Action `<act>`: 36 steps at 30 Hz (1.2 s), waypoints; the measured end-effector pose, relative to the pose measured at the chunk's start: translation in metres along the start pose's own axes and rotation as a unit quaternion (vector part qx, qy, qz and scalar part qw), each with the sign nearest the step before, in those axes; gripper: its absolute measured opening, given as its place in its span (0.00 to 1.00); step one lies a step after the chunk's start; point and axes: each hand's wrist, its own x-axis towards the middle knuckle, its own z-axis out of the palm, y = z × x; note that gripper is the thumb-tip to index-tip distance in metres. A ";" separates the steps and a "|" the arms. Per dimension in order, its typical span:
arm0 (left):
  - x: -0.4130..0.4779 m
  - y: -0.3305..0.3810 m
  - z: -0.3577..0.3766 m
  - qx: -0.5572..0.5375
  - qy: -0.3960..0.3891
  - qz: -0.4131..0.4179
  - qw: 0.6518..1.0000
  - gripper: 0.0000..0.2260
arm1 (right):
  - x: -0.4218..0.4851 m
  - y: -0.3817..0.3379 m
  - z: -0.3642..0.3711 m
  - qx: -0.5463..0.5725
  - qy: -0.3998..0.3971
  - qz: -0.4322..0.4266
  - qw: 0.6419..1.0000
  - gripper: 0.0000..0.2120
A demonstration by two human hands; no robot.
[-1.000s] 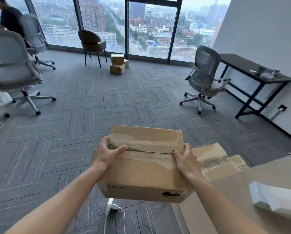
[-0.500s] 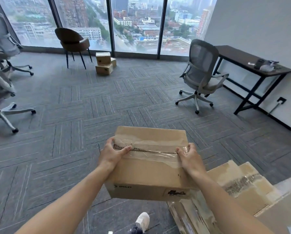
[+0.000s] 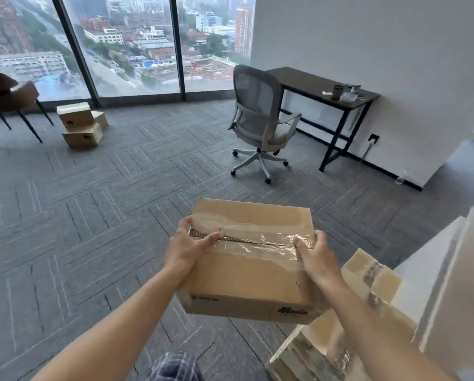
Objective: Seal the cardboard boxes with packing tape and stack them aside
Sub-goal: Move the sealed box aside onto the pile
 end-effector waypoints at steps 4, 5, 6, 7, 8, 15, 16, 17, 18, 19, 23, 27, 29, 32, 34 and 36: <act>0.038 0.038 0.048 0.031 -0.073 0.041 0.996 0.42 | 0.019 0.026 -0.030 -0.008 0.063 0.060 0.996 0.27; 0.048 0.046 0.060 0.040 -0.089 0.048 0.994 0.41 | 0.024 0.032 -0.036 -0.010 0.077 0.075 0.994 0.27; 0.059 0.057 0.075 0.047 -0.109 0.057 0.991 0.41 | 0.029 0.039 -0.043 -0.007 0.093 0.093 0.991 0.29; 0.068 0.065 0.089 0.054 -0.126 0.065 0.988 0.40 | 0.033 0.045 -0.049 -0.001 0.107 0.110 0.988 0.30; 0.077 0.073 0.101 0.059 -0.144 0.074 0.985 0.40 | 0.036 0.049 -0.053 0.004 0.119 0.125 0.985 0.31; 0.144 0.135 0.206 0.116 -0.291 0.164 0.935 0.39 | 0.058 0.087 -0.069 0.065 0.230 0.270 0.933 0.34; 0.154 0.144 0.223 0.125 -0.316 0.178 0.924 0.39 | 0.061 0.090 -0.070 0.073 0.248 0.292 0.921 0.34; 0.162 0.151 0.237 0.130 -0.337 0.190 0.913 0.39 | 0.061 0.091 -0.070 0.078 0.262 0.310 0.911 0.34; 0.167 0.157 0.249 0.133 -0.353 0.202 0.904 0.39 | 0.060 0.091 -0.071 0.081 0.273 0.326 0.901 0.33; 0.172 0.165 0.263 0.140 -0.377 0.217 0.890 0.38 | 0.060 0.091 -0.071 0.089 0.290 0.345 0.888 0.32; 0.181 0.183 0.311 0.162 -0.467 0.261 0.829 0.36 | 0.049 0.083 -0.065 0.124 0.369 0.403 0.828 0.31; 0.171 0.198 0.360 0.203 -0.547 0.314 0.749 0.37 | 0.031 0.080 -0.049 0.165 0.440 0.462 0.752 0.25; 0.160 0.203 0.379 0.218 -0.577 0.337 0.712 0.38 | 0.022 0.083 -0.037 0.184 0.473 0.483 0.714 0.22; 0.142 0.204 0.406 0.231 -0.623 0.364 0.652 0.38 | 0.011 0.092 -0.015 0.214 0.524 0.504 0.652 0.19; 0.128 0.202 0.422 0.234 -0.644 0.371 0.627 0.36 | 0.005 0.096 -0.001 0.226 0.547 0.524 0.613 0.18; 0.113 0.199 0.435 0.257 -0.657 0.376 0.600 0.33 | 0.000 0.096 0.010 0.242 0.567 0.534 0.578 0.17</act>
